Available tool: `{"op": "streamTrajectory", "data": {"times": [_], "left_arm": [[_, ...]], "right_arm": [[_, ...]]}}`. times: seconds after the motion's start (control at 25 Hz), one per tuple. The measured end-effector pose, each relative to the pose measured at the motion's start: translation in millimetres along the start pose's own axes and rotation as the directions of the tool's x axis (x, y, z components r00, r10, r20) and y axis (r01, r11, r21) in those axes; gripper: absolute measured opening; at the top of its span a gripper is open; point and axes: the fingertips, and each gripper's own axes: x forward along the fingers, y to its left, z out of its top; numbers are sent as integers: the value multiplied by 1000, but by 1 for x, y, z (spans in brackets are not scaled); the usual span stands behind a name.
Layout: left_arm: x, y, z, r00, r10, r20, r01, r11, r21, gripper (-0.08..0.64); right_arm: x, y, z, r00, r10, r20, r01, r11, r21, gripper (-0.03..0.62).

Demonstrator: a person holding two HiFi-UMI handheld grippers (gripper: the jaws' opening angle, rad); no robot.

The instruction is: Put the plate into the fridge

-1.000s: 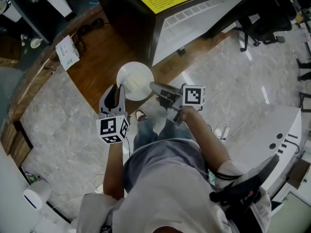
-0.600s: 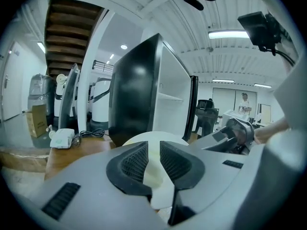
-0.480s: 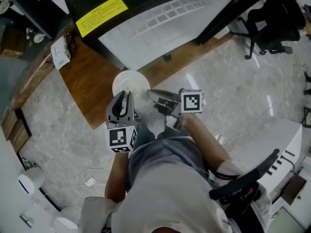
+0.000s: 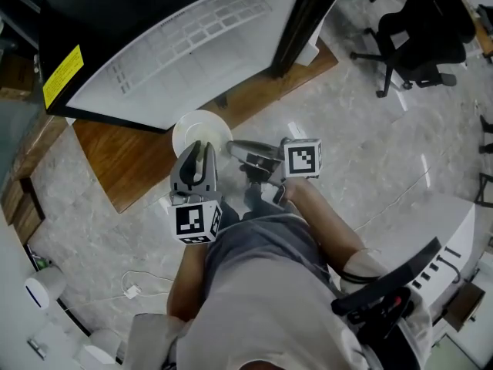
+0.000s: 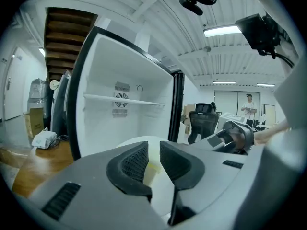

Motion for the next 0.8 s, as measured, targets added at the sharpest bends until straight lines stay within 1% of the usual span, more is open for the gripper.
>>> {"op": "streamTrajectory", "data": {"times": [0.04, 0.12, 0.2, 0.36, 0.48, 0.64, 0.72, 0.8], "left_arm": [[4, -10, 7, 1000, -9, 8, 9, 1000, 1, 87], [10, -28, 21, 1000, -24, 18, 24, 1000, 7, 87], [13, -38, 37, 999, -35, 26, 35, 999, 12, 87], [17, -46, 69, 997, -40, 60, 38, 999, 31, 87], [20, -44, 97, 996, -20, 87, 17, 999, 36, 87], [30, -29, 141, 990, -7, 141, -1, 998, 60, 87], [37, -20, 161, 987, -8, 162, -2, 998, 65, 87], [43, -20, 178, 985, -9, 174, -4, 997, 72, 87]], "right_arm": [[-7, 11, 11, 999, 28, 25, -28, 1000, 4, 25], [-20, 28, 28, 997, 56, 59, -56, 998, 5, 25], [-30, 42, 41, 995, 65, 75, -65, 998, -2, 25], [-37, 71, 63, 992, 86, 90, -84, 996, -28, 25], [-40, 89, 85, 988, 114, 106, -111, 993, -31, 25], [-22, 111, 131, 979, 161, 124, -151, 985, -88, 25], [-11, 119, 156, 973, 184, 137, -171, 980, -99, 25], [-9, 125, 178, 969, 197, 152, -183, 978, -98, 25]]}}
